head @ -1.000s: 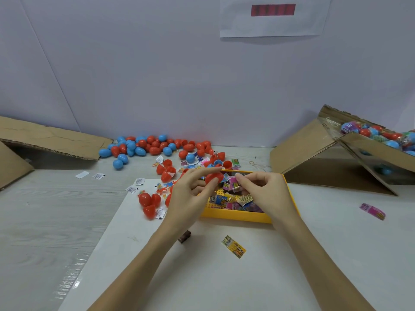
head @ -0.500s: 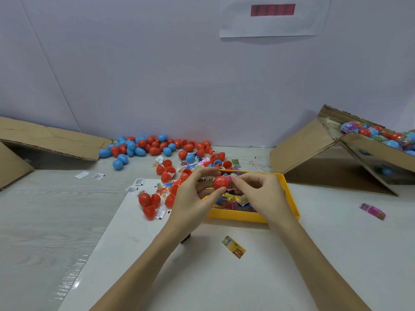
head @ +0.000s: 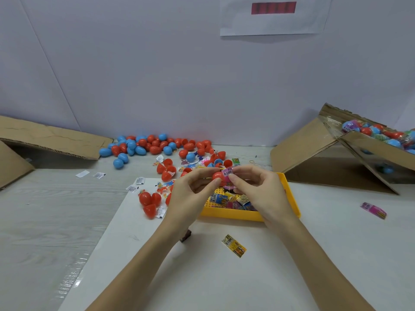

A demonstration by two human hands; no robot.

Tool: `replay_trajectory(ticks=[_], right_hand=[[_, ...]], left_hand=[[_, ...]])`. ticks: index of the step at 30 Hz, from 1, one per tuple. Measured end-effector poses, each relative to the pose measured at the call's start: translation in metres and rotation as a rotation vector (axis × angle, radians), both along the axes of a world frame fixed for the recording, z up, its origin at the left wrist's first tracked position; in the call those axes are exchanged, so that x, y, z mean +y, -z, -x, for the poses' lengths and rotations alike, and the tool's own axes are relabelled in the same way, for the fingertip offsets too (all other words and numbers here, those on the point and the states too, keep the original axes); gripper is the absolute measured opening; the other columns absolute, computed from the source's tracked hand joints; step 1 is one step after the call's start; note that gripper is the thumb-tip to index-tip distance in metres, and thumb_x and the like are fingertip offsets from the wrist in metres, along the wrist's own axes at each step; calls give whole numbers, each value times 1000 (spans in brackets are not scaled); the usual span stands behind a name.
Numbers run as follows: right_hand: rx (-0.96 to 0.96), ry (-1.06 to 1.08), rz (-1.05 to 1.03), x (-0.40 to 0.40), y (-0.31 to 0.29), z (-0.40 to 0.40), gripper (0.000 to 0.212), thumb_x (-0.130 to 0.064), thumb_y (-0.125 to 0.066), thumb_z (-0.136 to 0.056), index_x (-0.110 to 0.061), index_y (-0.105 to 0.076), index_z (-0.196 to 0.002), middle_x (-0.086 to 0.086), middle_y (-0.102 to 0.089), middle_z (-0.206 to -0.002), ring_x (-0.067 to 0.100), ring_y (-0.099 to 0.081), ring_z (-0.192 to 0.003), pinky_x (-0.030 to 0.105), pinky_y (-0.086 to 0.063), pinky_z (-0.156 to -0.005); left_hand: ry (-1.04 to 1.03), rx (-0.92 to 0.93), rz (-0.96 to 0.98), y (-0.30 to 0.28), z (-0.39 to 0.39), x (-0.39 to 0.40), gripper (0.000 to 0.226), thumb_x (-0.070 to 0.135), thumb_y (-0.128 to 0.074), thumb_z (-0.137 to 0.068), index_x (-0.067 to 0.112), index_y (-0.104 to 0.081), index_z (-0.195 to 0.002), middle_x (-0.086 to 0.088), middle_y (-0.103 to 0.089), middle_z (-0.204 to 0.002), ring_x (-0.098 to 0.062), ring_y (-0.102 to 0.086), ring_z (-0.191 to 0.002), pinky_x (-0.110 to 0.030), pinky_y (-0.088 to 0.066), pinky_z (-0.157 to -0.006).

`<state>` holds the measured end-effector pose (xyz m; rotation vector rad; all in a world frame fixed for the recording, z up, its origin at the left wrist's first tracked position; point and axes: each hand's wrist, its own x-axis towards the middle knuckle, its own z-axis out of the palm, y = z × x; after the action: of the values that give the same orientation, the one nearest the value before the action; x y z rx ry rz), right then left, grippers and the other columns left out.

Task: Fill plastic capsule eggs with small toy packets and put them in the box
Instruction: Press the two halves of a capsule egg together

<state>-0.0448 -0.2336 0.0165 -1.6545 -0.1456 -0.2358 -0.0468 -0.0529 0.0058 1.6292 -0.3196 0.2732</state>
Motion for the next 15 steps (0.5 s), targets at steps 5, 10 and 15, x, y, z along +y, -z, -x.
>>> replay_trajectory(ticks=[5,10,15], right_hand=[[-10,-9,40,2,-2,2,16,-20,-79,-90,-23,-78,-106,-14,-79,-94,4,-75,-92,19,-60,-71],[29,-18,38,4,-3,4,17,-24,-79,-90,-24,-77,-107,-10,-79,-93,7,-76,-91,21,-61,-73],[123,-53,-105,11,-5,7,27,-25,-77,-91,-17,-75,-117,-3,-80,-101,12,-77,-96,24,-62,-77]], left_hand=[[0,-16,-11,-1,1,-2,24,20,-75,-91,28,-74,-114,20,-75,-106,-1,-71,-101,-11,-54,-80],[0,-38,13,-1,2,-1,27,18,-76,-90,27,-71,-116,22,-74,-108,0,-70,-103,-10,-53,-80],[-29,-120,40,1,2,-1,33,22,-77,-89,21,-73,-121,15,-76,-111,-6,-72,-105,-17,-57,-86]])
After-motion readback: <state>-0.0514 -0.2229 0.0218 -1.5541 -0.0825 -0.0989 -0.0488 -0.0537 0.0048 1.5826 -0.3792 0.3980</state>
